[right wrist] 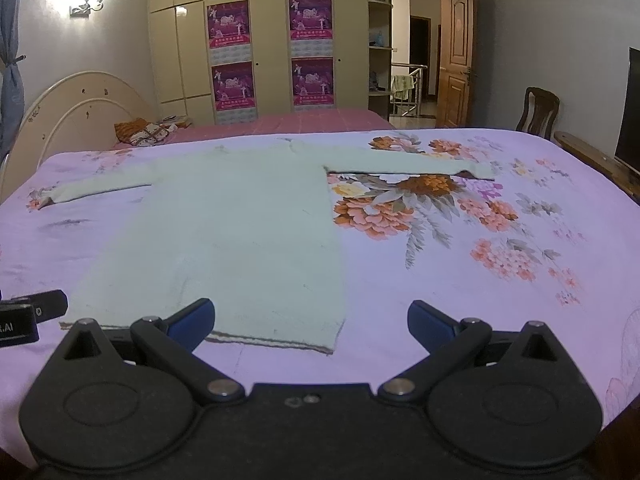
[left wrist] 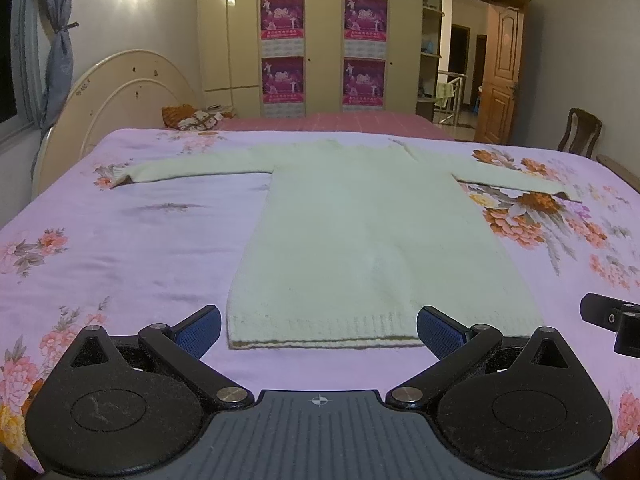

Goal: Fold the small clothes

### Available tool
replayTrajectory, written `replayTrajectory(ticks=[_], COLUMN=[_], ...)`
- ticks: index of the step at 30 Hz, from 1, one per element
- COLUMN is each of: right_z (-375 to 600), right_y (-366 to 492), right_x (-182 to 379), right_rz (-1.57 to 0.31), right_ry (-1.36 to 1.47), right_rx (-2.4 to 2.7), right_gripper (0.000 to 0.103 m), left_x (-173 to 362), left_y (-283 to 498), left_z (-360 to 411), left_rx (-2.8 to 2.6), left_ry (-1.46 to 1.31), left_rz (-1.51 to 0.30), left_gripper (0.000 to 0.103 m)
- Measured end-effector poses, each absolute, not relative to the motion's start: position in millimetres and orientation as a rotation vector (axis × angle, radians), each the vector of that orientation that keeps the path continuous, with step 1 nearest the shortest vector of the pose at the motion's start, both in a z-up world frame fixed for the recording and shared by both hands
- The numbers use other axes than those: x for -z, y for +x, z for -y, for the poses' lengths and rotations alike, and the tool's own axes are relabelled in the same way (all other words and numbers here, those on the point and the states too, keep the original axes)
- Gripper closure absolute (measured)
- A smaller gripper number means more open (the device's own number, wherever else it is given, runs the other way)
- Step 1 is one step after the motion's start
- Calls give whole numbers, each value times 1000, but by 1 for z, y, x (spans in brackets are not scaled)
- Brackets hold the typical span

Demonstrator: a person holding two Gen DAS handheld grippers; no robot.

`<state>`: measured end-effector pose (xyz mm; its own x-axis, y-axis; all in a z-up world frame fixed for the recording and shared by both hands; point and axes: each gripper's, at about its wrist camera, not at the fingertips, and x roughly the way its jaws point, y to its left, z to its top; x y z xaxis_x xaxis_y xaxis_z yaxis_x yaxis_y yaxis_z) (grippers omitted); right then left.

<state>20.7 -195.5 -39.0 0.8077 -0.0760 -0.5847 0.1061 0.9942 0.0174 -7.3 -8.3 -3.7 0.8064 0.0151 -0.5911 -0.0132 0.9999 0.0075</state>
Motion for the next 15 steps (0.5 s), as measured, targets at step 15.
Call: replayTrajectory(ticks=[15], right_z=[200], right_y=[21], right_x=[40], right_rz=[-624], right_ry=[52], right_rx=[102], right_gripper=[1], left_x=[3], left_y=[-8], left_z=[12], left_rx=[-12], left_ry=[5], left_rz=[-632], left_gripper=[0])
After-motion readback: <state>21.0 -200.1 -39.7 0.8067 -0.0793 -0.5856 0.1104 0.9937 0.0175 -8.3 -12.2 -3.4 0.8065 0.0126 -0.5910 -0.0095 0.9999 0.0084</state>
